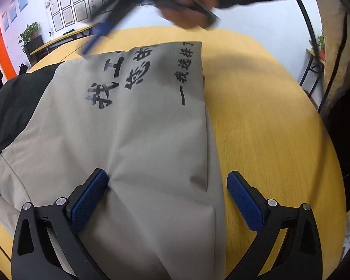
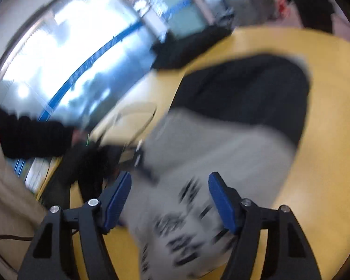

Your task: Fold clothes

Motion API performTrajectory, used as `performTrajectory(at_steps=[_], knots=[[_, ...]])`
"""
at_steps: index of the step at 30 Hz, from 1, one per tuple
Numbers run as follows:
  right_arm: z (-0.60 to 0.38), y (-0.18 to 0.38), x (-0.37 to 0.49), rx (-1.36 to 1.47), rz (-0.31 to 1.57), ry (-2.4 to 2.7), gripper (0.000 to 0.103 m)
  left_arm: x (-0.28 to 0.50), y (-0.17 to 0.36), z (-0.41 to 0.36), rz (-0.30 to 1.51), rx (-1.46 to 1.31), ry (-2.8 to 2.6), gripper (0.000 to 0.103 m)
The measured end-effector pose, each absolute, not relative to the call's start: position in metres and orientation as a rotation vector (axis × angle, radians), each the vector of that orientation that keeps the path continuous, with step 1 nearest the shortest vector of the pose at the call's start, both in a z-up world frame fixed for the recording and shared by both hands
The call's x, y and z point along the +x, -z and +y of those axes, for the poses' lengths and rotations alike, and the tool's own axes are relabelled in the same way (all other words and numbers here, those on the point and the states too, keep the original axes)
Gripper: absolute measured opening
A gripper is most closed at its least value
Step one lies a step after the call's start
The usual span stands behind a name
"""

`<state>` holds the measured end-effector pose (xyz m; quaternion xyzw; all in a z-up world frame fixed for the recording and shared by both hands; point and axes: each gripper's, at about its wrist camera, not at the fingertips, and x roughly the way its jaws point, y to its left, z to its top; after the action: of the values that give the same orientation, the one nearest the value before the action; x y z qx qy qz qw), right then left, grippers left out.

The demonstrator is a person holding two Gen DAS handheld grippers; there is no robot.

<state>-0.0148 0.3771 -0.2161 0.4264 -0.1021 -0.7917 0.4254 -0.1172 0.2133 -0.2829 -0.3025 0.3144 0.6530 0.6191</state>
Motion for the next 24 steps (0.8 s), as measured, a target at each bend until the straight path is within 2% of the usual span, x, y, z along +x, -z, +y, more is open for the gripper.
performTrajectory(at_steps=[2, 6, 7, 8, 10, 12, 13, 14, 15, 17, 18, 23, 24], knots=[[0.37, 0.221, -0.048, 1.119, -0.128, 2.066, 0.083, -0.117, 0.285, 0.214, 0.722, -0.695, -1.509, 0.102], [0.34, 0.265, -0.098, 1.314, 0.055, 2.057, 0.083, -0.117, 0.288, 0.213, 0.72, -0.699, -1.514, 0.102], [0.331, 0.273, -0.094, 1.329, 0.111, 2.051, 0.086, -0.116, 0.289, 0.213, 0.719, -0.7, -1.515, 0.102], [0.324, 0.275, -0.088, 1.287, 0.164, 2.067, 0.096, -0.116, 0.289, 0.213, 0.719, -0.699, -1.515, 0.102], [0.305, 0.278, -0.076, 1.281, 0.31, 2.103, 0.099, -0.115, 0.289, 0.212, 0.718, -0.697, -1.516, 0.102], [0.305, 0.26, -0.073, 1.292, 0.255, 2.124, 0.095, -0.11, 0.29, 0.208, 0.716, -0.704, -1.524, 0.102], [0.306, 0.25, -0.07, 1.292, 0.22, 2.136, 0.081, -0.109, 0.289, 0.207, 0.713, -0.714, -1.528, 0.102], [0.322, 0.228, -0.06, 1.215, 0.078, 2.167, 0.078, -0.109, 0.286, 0.206, 0.705, -0.729, -1.53, 0.103], [0.337, 0.207, -0.05, 1.137, -0.06, 2.189, 0.078, -0.109, 0.283, 0.204, 0.696, -0.745, -1.531, 0.103], [0.365, 0.181, -0.019, 1.048, -0.235, 2.198, 0.089, -0.121, 0.264, 0.2, 0.628, -0.79, -1.576, 0.103], [0.379, 0.169, -0.004, 1.005, -0.317, 2.199, 0.091, -0.129, 0.254, 0.197, 0.587, -0.813, -1.603, 0.103], [0.385, 0.188, 0.049, 1.103, -0.271, 2.14, 0.09, -0.2, 0.192, 0.156, 0.117, -0.913, -1.948, 0.103], [0.378, 0.192, 0.055, 1.116, -0.174, 2.102, 0.087, -0.203, 0.187, 0.145, 0.029, -0.94, -1.987, 0.103]])
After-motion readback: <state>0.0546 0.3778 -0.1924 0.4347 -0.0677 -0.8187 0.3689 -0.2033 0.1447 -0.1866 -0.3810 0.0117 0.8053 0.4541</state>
